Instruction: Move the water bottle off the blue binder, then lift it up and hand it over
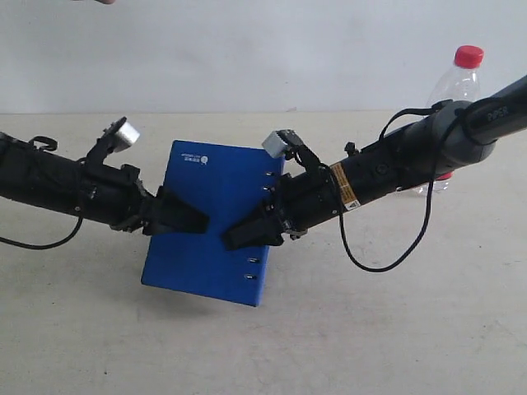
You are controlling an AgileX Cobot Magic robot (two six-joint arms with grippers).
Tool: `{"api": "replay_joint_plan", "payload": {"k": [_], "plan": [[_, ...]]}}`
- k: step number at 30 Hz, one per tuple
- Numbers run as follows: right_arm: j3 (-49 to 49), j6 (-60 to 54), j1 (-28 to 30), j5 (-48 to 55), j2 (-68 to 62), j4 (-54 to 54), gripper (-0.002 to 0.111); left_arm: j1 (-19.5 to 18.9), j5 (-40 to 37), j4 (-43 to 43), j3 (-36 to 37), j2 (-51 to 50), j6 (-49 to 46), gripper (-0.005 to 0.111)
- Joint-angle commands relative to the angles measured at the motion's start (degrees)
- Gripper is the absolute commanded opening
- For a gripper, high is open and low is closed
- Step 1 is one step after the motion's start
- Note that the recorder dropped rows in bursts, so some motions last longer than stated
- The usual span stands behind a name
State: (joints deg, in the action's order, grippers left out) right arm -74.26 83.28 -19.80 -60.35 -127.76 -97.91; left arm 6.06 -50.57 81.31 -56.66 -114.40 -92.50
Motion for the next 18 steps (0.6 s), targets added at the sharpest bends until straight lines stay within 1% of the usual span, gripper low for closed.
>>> {"api": "replay_joint_plan", "payload": {"k": [1,3,4,6,7,8,11,13,14,15,18], "plan": [[-0.22,-0.87,-0.09,-1.14,0.50,-0.73,0.000,-0.34,20.97,3.99,-0.11,1.13,3.90,0.063],[-0.22,-0.87,-0.09,-1.01,0.50,-0.87,0.000,-0.34,28.99,3.99,-0.11,2.23,5.40,0.044],[-0.22,-0.87,-0.09,-0.86,0.50,-0.98,0.000,-0.34,30.94,3.99,-0.11,2.75,5.40,0.034],[-0.22,-0.87,-0.09,-0.56,0.50,-1.49,0.000,-0.34,33.06,3.66,-0.11,4.23,4.81,0.009],[-0.22,-0.98,-0.09,-0.21,0.61,-2.03,0.000,-0.34,33.06,3.43,-0.11,5.23,3.43,0.005],[-0.22,-0.98,-0.09,1.73,1.20,-2.03,0.000,-0.34,33.06,3.43,0.02,7.46,1.91,0.004],[0.01,-1.27,-0.20,4.04,4.02,-2.03,0.000,-0.23,34.45,3.54,0.14,12.88,1.66,0.004],[0.01,-1.38,-0.20,4.17,7.43,-2.03,0.000,-0.23,37.66,7.07,2.06,18.08,2.06,0.004],[0.43,-2.35,-0.32,4.17,9.63,-2.03,0.000,-0.23,41.16,9.61,4.49,21.65,2.06,0.004],[1.52,-4.48,-0.92,4.05,11.75,-2.03,0.000,0.02,45.24,10.32,7.72,25.39,2.06,0.004],[5.38,-7.52,-4.75,7.28,15.90,-2.03,0.000,2.59,57.83,9.16,14.91,32.74,1.23,0.004]]}}
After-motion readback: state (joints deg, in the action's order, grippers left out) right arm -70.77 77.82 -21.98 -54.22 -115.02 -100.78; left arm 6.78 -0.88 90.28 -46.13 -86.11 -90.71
